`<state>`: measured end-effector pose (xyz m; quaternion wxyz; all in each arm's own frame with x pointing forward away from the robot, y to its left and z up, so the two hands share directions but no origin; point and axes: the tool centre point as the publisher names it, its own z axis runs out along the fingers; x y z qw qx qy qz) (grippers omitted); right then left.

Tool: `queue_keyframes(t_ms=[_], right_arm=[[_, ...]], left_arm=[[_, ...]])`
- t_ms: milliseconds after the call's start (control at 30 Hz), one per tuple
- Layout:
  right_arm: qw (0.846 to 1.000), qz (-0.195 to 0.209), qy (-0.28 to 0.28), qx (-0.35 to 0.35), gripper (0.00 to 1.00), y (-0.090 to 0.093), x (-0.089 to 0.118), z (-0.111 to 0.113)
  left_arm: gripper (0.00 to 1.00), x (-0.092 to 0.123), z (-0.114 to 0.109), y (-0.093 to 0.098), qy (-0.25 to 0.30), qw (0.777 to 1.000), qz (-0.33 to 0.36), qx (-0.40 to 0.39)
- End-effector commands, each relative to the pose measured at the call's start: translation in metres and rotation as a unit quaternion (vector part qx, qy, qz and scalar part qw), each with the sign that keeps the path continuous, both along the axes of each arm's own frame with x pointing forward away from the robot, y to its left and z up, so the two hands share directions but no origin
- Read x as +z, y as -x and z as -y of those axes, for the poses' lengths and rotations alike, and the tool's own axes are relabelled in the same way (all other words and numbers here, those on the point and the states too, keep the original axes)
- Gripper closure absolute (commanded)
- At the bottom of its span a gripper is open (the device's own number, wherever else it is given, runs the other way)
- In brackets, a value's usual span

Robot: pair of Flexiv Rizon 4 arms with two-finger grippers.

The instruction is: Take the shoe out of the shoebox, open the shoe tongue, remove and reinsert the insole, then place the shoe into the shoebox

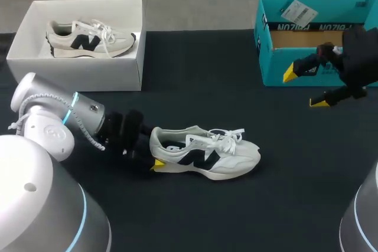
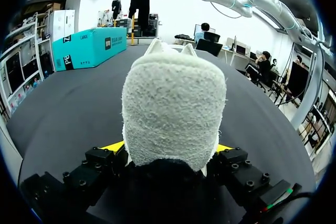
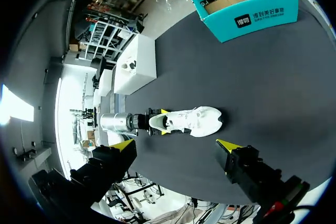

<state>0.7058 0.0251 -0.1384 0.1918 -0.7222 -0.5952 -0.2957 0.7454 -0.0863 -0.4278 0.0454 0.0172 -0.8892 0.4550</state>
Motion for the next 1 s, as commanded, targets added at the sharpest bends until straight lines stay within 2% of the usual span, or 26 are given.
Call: queue_keyframes(t_ms=[33, 233, 333, 733, 900, 1000], right_arm=[[0.999, -0.017, 0.046, 0.007, 0.00, -0.032, -0.001, -0.032], [0.997, -0.032, 0.072, 0.013, 0.00, -0.038, -0.002, -0.051], [0.995, -0.065, 0.070, 0.011, 0.00, -0.035, -0.006, -0.060], [0.995, -0.065, 0.070, 0.011, 0.00, -0.035, -0.006, -0.060], [0.971, -0.064, 0.223, 0.051, 0.00, -0.056, -0.018, -0.097], [0.961, -0.051, 0.267, 0.055, 0.00, -0.064, -0.024, -0.111]], left_arm=[[1.00, -0.001, 0.000, 0.001, -0.001, 1.000, 0.000, 0.000], [1.00, -0.001, 0.000, 0.001, -0.001, 1.000, 0.000, 0.000], [1.00, -0.001, 0.000, 0.001, -0.001, 1.000, 0.000, 0.000], [1.00, -0.001, 0.000, 0.001, -0.001, 1.000, 0.000, 0.000], [1.00, -0.001, 0.000, 0.001, -0.001, 1.000, 0.000, 0.000], [1.00, -0.001, 0.000, 0.001, -0.001, 1.000, 0.000, 0.000]])
